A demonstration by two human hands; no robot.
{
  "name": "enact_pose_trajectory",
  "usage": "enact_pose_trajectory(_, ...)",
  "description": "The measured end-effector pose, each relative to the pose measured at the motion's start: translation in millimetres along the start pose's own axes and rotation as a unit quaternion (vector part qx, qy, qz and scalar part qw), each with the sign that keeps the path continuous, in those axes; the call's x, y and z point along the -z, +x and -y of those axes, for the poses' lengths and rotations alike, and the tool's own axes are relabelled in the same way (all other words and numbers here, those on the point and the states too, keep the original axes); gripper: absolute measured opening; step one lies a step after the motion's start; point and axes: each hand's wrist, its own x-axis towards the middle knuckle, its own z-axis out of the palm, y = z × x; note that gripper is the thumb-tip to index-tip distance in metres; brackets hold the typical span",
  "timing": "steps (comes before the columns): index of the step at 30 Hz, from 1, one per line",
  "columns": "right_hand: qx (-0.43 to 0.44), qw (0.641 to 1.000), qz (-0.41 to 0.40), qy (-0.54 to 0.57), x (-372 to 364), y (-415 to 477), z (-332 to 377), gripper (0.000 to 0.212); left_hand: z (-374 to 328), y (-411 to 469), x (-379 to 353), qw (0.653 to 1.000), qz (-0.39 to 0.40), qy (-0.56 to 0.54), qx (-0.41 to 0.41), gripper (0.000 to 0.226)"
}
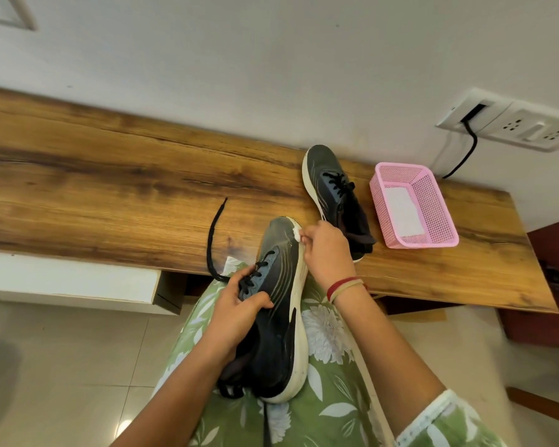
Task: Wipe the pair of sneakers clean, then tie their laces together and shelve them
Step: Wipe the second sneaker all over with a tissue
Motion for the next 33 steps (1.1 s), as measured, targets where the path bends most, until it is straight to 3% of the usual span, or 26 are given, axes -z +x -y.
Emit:
enact_pose_trajectory(6, -0.010, 0.998, -0.066, 0.012, -12, -58, 8, 0.023, 0, 0, 1, 1.000, 0.004, 0.014, -0.016, 0.059)
enact_pose_trajectory(9, 0.000, 0.998, -0.043, 0.046, -15, -84, 10, 0.018, 2, -1, 2, 0.999, 0.005, 0.010, -0.031, 0.058)
enact_pose_trajectory(12, -0.047, 0.987, 0.018, 0.150, 7, -83, 5, 0.016, 3, -2, 4, 0.999, 0.007, 0.003, -0.039, 0.058)
enact_pose_trajectory(14, -0.085, 0.975, -0.032, 0.201, 26, -55, 1, 0.013, 3, -2, 5, 0.999, 0.013, -0.001, -0.037, 0.058)
enact_pose_trajectory(16, -0.082, 0.971, -0.082, 0.210, 38, -14, 3, 0.025, 2, -2, 4, 0.999, 0.014, 0.004, -0.043, 0.058)
enact_pose_trajectory(23, 0.029, 0.994, 0.023, 0.099, 1, 57, 9, 0.024, 3, -2, 5, 0.998, 0.009, 0.005, -0.062, 0.059)
enact_pose_trajectory(28, 0.101, 0.995, -0.013, 0.002, -7, 33, 1, 0.036, 6, -1, 4, 0.997, 0.008, 0.008, -0.074, 0.063)
enact_pose_trajectory(33, 0.105, 0.989, -0.108, 0.002, -20, -9, -6, 0.032, 6, -2, 4, 0.996, 0.018, 0.024, -0.081, 0.065)
